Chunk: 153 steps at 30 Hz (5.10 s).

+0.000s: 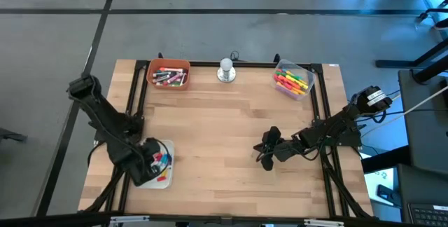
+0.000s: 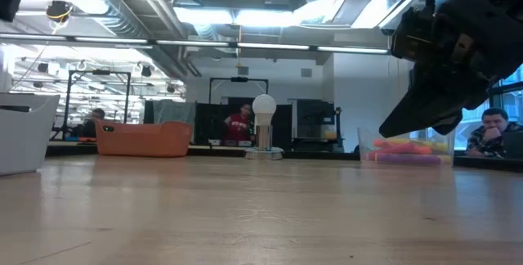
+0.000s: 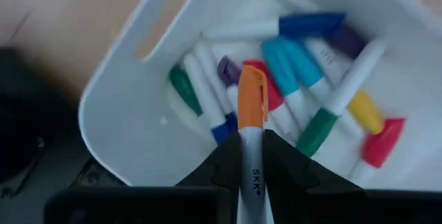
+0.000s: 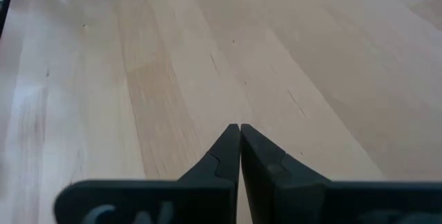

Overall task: Pick & Place Markers
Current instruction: Put the small orange highlighter pen into the white bin, then return to Home Position

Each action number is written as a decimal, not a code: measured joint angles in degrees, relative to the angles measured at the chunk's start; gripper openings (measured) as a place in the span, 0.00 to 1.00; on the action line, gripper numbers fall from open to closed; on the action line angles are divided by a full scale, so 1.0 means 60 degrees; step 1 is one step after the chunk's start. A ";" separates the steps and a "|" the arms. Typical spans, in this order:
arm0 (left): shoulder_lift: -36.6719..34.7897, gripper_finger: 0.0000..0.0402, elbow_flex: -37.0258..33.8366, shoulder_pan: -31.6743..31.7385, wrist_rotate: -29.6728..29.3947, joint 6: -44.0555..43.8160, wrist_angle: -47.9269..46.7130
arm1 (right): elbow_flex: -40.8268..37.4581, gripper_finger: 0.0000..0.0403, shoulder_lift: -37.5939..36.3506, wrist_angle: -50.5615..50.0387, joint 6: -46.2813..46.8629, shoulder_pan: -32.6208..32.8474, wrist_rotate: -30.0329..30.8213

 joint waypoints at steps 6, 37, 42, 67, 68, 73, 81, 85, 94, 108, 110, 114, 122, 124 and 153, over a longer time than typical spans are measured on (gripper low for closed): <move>0.0268 0.16 -0.0026 0.0005 -0.0039 0.0086 -0.0017 | 0.0000 0.04 0.0000 0.0025 0.0205 -0.0011 0.0194; -0.0526 0.35 -0.1368 0.2628 -0.7412 0.6309 0.5413 | 0.0007 0.04 -0.0073 0.2831 -0.4221 -0.0478 -0.0310; -0.0529 0.32 -0.1887 0.4109 -0.7005 0.9486 0.7788 | 0.0007 0.03 -0.0935 0.3085 -0.5856 -0.1183 -0.2361; -0.6981 0.20 -0.5767 0.7884 -0.5038 1.6447 1.3453 | -0.1826 0.01 -0.6788 0.2328 -0.7260 -0.5223 -0.5966; -0.7144 0.19 -0.5854 0.8036 -0.4798 1.6582 1.3580 | -0.1952 0.01 -0.6922 0.2405 -0.7194 -0.5286 -0.6021; -0.7710 0.17 -0.6382 0.8743 -0.3697 1.6626 1.4091 | -0.2628 0.01 -0.7713 0.2407 -0.6973 -0.5596 -0.6010; -0.8296 0.15 -0.6668 0.9159 -0.3308 1.6447 1.4065 | -0.3129 0.00 -0.9027 0.1219 -0.6595 -0.5814 -0.6011; -0.8613 0.15 -0.6685 0.9148 -0.3311 1.6451 1.3646 | -0.3133 0.00 -0.9639 0.0620 -0.6608 -0.5814 -0.6051; -0.8904 0.15 -0.7180 0.9144 -0.2324 1.5628 1.3806 | -0.3133 0.00 -1.0993 -0.0677 -0.6939 -0.5810 -0.6045; -0.8896 0.15 -0.7327 0.9144 -0.1639 1.5294 1.4861 | -0.3135 0.01 -1.1881 -0.2196 -0.7040 -0.5810 -0.6084; -0.8890 0.15 -0.7327 0.9144 -0.1476 1.5278 1.4856 | -0.3336 0.01 -1.2089 -0.1740 -0.7053 -0.5810 -0.6087; -0.8859 0.15 -0.7327 0.9144 -0.1322 1.5280 1.4854 | -0.4489 0.00 -1.2494 0.0035 -0.6567 -0.5810 -0.6094; -0.8839 0.15 -0.7328 0.9148 -0.1142 1.5837 1.5906 | -0.4232 0.01 -1.2901 -0.0544 -0.6626 -0.5810 -0.6091; -0.8775 0.15 -0.7330 0.9149 -0.0700 1.5932 1.6076 | -0.4218 0.01 -1.2984 -0.0569 -0.6744 -0.5810 -0.6071; -1.2598 0.15 -0.7771 0.9249 0.0614 1.6579 1.0767 | -0.4554 0.01 -1.2891 -0.2022 -0.6300 -0.5818 -0.5488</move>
